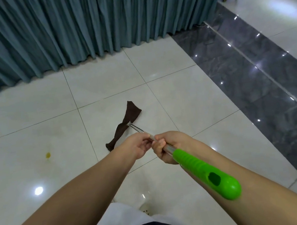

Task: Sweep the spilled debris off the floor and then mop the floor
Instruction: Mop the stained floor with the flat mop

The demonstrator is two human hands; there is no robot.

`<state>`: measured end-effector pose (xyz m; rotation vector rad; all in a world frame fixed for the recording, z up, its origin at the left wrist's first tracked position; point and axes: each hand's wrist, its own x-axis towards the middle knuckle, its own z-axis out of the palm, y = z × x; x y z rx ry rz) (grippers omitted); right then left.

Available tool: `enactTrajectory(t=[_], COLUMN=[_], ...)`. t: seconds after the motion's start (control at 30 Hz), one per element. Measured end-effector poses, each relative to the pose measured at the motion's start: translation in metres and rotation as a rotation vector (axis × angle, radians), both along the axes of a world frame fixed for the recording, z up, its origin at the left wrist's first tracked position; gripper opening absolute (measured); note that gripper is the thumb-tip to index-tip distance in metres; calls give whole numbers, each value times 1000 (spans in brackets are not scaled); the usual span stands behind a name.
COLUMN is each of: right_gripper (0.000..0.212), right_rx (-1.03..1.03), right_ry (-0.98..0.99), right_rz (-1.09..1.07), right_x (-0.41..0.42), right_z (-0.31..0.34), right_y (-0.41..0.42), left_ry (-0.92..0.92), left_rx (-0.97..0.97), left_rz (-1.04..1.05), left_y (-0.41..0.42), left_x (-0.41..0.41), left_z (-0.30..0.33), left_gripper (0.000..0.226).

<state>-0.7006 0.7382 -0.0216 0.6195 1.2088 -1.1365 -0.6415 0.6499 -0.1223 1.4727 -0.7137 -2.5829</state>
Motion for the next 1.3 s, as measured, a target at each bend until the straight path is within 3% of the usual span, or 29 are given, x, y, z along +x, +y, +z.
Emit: enactTrajectory(t=[0.37, 0.67, 1.3], right_gripper=[26, 31, 33], right_rx=[57, 11, 57], right_ry=[21, -154, -195], right_rz=[194, 232, 531], right_x=[-21, -52, -126], right_z=[-24, -45, -50], right_y=[-11, -70, -317], left_ry=[-25, -26, -52], left_rx=[19, 20, -1], left_rz=[23, 40, 183], left_y=[-4, -66, -295], left_x=[-9, -24, -78], left_z=[-10, -29, -38], left_gripper=[30, 31, 28])
